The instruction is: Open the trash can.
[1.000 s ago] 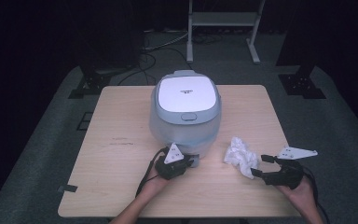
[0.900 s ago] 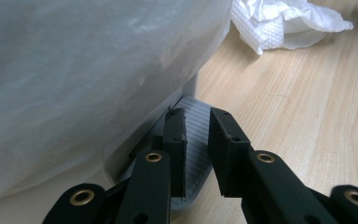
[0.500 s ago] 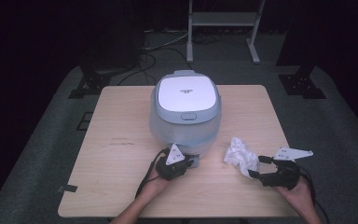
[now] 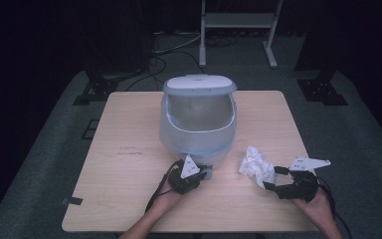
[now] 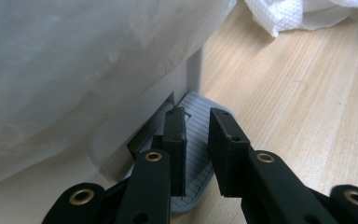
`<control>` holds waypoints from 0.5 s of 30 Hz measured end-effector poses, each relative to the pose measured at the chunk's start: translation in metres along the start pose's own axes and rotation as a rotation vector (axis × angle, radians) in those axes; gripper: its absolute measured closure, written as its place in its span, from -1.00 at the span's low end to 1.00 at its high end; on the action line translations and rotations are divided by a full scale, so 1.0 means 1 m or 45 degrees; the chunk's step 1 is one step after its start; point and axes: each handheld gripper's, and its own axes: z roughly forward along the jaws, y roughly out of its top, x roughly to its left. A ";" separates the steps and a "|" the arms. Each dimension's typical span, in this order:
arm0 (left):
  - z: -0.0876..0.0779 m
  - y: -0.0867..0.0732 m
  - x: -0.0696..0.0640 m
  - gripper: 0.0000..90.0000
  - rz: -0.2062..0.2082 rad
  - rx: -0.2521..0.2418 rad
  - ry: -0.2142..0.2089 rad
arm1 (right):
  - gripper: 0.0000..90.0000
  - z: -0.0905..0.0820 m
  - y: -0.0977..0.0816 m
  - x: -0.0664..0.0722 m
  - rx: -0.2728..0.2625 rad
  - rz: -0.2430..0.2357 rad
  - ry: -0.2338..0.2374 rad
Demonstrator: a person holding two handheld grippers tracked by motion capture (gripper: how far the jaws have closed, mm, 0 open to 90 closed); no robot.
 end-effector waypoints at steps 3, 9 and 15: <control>0.003 0.000 -0.001 0.71 -0.008 0.023 0.009 | -0.49 0.000 0.006 -0.002 -0.007 -0.006 0.005; 0.003 -0.002 0.005 0.71 -0.069 0.020 -0.027 | -0.47 0.009 0.016 -0.007 0.048 -0.029 0.013; 0.003 -0.003 0.005 0.71 -0.086 0.014 -0.026 | -0.32 0.019 0.026 -0.009 0.085 -0.074 0.002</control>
